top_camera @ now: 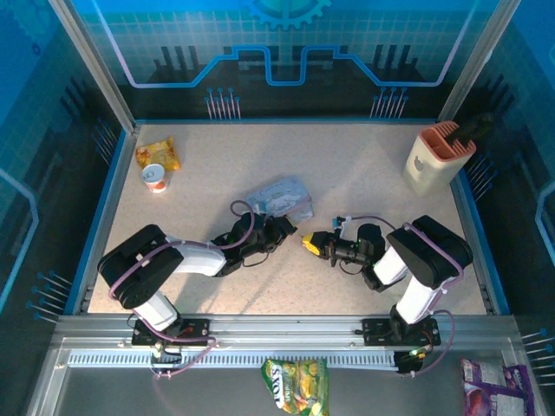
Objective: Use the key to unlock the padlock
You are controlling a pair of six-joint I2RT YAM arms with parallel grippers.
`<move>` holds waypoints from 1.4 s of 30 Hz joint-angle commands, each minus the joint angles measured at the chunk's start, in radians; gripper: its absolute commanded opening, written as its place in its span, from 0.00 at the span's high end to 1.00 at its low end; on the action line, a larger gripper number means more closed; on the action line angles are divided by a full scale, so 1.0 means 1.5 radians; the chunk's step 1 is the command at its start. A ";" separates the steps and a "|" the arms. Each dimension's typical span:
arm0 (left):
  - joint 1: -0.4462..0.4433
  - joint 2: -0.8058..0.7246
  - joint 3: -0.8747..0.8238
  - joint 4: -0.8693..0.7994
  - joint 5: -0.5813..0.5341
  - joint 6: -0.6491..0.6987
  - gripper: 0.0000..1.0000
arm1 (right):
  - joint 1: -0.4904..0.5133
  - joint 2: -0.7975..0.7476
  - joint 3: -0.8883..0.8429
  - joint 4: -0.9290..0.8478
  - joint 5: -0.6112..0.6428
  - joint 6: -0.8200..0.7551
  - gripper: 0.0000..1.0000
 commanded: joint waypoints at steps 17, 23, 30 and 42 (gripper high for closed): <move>-0.008 -0.001 0.007 0.046 0.010 -0.028 0.96 | 0.008 0.009 0.004 0.023 -0.005 -0.014 1.00; -0.008 -0.002 0.003 0.048 0.009 -0.031 0.96 | 0.008 0.009 0.006 0.023 -0.005 -0.012 1.00; -0.011 -0.006 -0.008 0.056 0.007 -0.040 0.96 | 0.008 0.010 0.009 0.023 -0.005 -0.009 1.00; -0.016 -0.011 -0.016 0.070 0.005 -0.038 0.96 | 0.008 0.007 0.016 0.022 -0.008 -0.004 1.00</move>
